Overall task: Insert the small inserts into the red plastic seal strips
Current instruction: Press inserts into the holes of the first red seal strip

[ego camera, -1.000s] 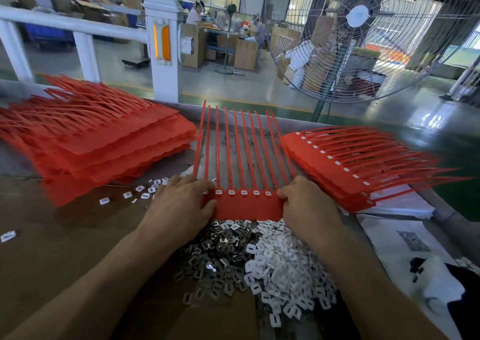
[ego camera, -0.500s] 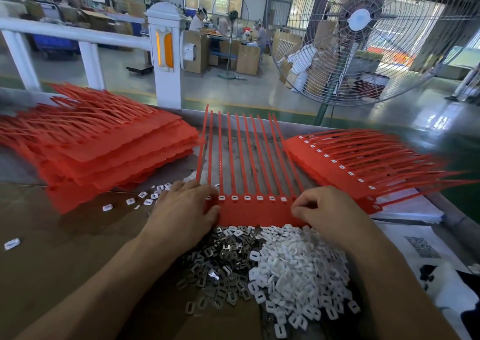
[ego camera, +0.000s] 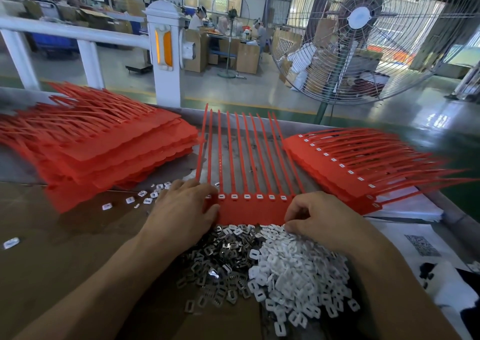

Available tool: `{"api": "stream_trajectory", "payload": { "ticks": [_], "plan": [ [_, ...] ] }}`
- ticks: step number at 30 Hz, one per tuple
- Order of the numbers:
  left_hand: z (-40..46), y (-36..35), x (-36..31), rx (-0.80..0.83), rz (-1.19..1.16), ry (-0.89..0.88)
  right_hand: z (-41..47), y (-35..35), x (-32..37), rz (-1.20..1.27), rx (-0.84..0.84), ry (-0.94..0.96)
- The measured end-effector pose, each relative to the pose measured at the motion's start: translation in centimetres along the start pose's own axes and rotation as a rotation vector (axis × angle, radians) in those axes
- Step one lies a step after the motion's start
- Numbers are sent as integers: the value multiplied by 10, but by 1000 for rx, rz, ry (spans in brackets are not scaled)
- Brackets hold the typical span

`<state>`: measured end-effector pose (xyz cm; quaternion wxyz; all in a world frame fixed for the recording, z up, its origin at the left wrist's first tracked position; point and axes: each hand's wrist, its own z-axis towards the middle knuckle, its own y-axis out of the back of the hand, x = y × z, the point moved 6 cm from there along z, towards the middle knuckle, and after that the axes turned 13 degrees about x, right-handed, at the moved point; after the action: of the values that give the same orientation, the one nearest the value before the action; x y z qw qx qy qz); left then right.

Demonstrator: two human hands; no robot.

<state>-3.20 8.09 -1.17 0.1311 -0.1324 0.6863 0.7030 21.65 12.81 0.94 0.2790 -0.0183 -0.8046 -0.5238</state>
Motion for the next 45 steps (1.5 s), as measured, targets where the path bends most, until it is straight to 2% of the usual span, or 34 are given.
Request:
{"api": "stream_trajectory", "payload": {
  "ticks": [12,15,19,23,45],
  "plan": [
    [0,0,0,5,-1,4,2,-2,-1,122,-29,99],
    [0,0,0,6,0,4,2,7,-6,253,-139,119],
    [-1,0,-1,8,-1,2,9,15,-18,290,-345,64],
    [0,0,-2,17,8,6,18,15,-29,324,-437,14],
    [0,0,-2,23,6,8,36,14,-29,139,-368,-23]
  ]
}}
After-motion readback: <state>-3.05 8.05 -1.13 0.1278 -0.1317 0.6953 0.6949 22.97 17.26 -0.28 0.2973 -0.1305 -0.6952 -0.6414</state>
